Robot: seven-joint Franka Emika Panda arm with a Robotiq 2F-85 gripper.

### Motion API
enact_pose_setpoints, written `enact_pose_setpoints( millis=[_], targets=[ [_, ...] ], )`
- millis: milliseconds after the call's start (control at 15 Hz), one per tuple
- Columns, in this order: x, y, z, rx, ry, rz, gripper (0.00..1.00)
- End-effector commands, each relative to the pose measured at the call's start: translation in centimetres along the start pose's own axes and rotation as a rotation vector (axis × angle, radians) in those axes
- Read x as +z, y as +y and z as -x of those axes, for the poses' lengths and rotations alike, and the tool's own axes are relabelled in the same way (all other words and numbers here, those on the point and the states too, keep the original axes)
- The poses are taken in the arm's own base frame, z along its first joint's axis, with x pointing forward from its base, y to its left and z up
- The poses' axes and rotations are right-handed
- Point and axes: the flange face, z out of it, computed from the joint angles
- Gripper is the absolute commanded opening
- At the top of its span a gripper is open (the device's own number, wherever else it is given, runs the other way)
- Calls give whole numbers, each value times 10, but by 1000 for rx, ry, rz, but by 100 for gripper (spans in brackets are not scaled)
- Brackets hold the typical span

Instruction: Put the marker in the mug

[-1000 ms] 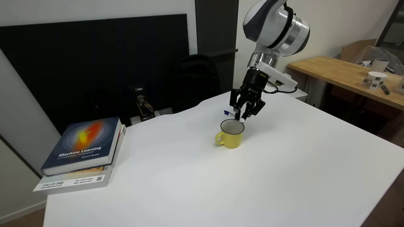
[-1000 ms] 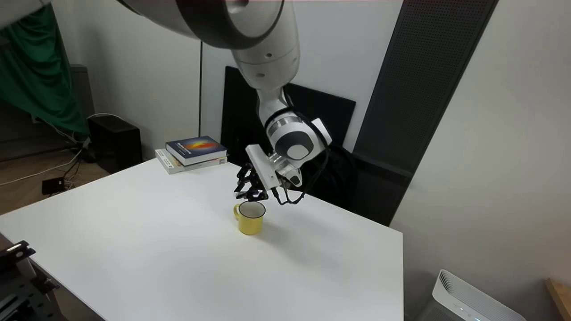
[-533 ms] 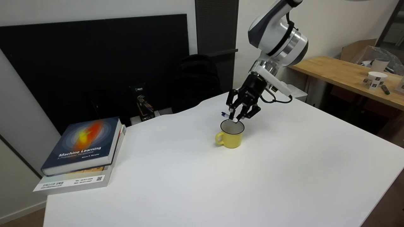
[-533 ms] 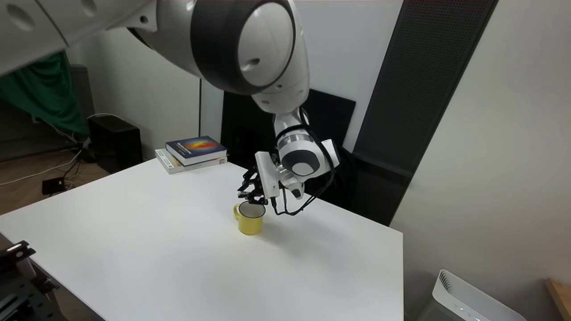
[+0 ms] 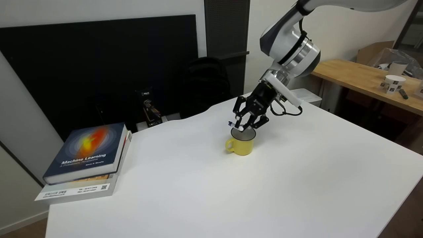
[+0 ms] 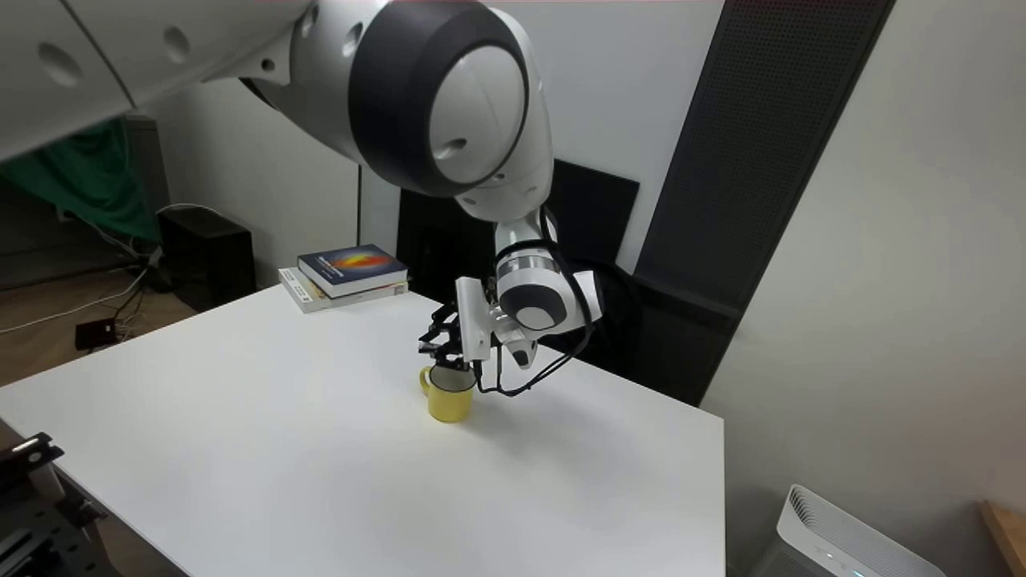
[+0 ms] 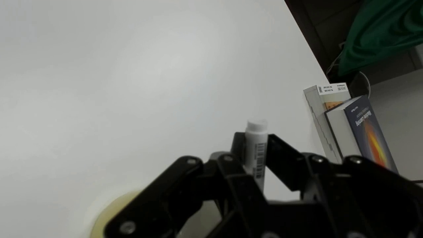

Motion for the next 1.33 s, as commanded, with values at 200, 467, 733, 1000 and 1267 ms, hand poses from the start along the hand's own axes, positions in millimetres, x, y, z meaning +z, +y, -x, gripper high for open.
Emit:
enact_pose_setpoints(
  millis=[200,467,733,1000,1267],
  targets=[
    [-2,1,3,86,-4,-19,6],
    [2,4,15,89,-2,2,6],
    [4,8,27,103,-9,5,6],
    [1,14,35,116,-13,24,6],
    [-5,28,33,134,-15,18,6]
  ],
)
